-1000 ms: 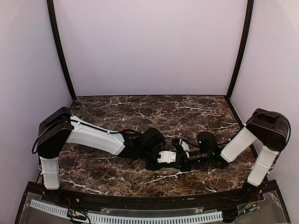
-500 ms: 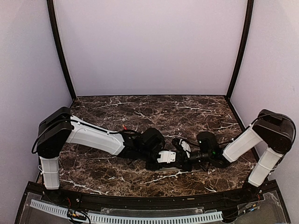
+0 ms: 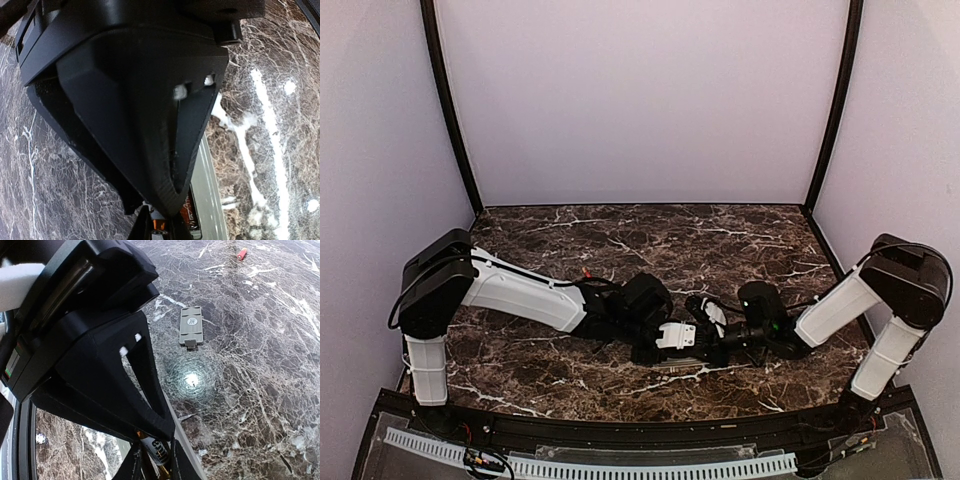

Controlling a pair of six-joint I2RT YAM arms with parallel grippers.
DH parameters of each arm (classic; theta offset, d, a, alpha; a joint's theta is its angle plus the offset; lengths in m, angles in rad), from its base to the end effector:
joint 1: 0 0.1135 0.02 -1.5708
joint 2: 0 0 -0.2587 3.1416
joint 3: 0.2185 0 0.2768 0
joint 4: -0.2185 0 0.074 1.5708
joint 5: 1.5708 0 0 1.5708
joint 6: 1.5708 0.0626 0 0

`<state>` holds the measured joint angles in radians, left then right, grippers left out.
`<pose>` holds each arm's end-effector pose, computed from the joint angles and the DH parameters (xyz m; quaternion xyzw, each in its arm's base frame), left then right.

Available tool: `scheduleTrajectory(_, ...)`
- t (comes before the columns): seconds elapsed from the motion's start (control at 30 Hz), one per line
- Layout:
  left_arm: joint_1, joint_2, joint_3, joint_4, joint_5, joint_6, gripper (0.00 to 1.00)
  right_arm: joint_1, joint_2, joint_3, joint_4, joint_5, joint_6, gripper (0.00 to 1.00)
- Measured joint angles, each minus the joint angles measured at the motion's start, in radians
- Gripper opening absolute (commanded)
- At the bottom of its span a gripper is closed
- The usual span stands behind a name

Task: Load the batteries into the remote control
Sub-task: Pass from the left arm to the right

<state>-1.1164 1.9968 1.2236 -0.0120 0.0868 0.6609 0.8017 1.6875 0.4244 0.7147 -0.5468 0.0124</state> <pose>0.1964 -0.4145 0.1069 0.7269 0.5690 -0.1254 0.3635 0.1838 0.2367 0.0646 -0.4448 0.7244 0.4027 0.3393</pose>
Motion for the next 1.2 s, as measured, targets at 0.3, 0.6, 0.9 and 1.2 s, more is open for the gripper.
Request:
scheduleTrajectory(0.3,0.005,0.000,-0.003,0.008,0.010,0.002,0.00,0.010,-0.038,0.000,-0.061,0.041,0.010,0.17)
scheduleTrajectory(0.6,0.010,-0.002,-0.016,0.027,0.028,0.005,0.00,0.015,-0.023,0.008,-0.051,0.031,0.011,0.19)
scheduleTrajectory(0.9,0.024,-0.005,-0.029,0.046,0.064,0.008,0.00,0.015,-0.022,0.017,-0.063,0.026,0.011,0.18)
scheduleTrajectory(1.2,0.047,-0.005,-0.030,0.046,0.123,0.013,0.00,0.015,-0.029,0.039,-0.116,0.025,0.013,0.15)
